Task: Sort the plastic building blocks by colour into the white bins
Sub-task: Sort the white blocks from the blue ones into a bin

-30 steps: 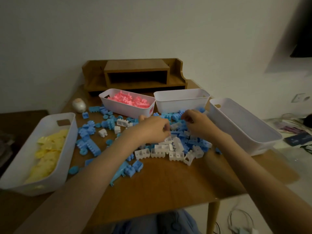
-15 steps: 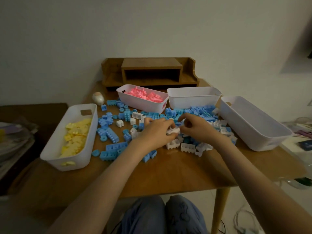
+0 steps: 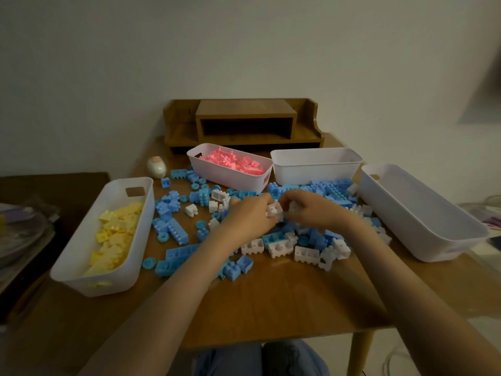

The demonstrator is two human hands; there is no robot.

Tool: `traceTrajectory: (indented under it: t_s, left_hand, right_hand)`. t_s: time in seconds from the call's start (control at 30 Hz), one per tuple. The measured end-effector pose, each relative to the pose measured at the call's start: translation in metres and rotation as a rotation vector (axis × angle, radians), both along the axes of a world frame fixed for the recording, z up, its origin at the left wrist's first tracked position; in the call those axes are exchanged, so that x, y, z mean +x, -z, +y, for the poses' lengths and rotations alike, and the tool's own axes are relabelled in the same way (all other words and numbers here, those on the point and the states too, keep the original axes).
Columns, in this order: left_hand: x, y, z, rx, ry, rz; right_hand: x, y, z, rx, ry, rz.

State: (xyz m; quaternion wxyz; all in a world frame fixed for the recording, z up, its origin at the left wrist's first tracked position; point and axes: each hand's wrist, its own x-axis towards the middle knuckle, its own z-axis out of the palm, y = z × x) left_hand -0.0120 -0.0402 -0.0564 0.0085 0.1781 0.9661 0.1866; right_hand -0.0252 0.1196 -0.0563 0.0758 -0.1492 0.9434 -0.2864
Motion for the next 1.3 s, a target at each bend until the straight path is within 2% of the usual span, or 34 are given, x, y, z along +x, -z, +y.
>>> traceTrajectory:
  t_s: [0.13,0.27,0.47,0.6,0.73,0.87,1.0,1.2,1.3]
  left_hand:
    - [-0.011,-0.009,-0.001,0.111,-0.011,-0.124]
    - [-0.029,-0.016,0.012,0.019,-0.053,-0.111]
    - [-0.053,-0.031,0.045,0.011,-0.065,0.192]
    - [-0.079,-0.041,0.065,0.042,-0.055,0.272]
    - [-0.112,-0.042,0.077,0.024,-0.051,0.315]
    - [-0.142,-0.032,0.089,-0.066,-0.023,0.182]
    - [-0.155,-0.023,0.092,-0.065,-0.025,0.14]
    - [-0.119,-0.034,0.084,-0.052,-0.034,0.153]
    - [-0.081,-0.038,0.069,-0.069,-0.026,0.136]
  right_hand:
    - [-0.008,-0.001,0.003,0.118,-0.043,0.004]
    - [-0.024,-0.006,0.002,0.077,-0.002,0.139]
    - [-0.064,-0.031,0.021,0.046,0.072,0.32]
    - [-0.099,-0.031,0.037,-0.091,0.24,0.428]
    - [-0.118,-0.019,0.045,-0.103,0.345,0.419]
    - [-0.127,-0.007,0.047,-0.182,0.367,0.325]
    - [-0.129,-0.008,0.046,-0.005,0.334,0.34]
    - [-0.086,-0.012,0.038,-0.005,0.251,0.387]
    - [-0.051,-0.008,0.027,-0.04,0.157,0.321]
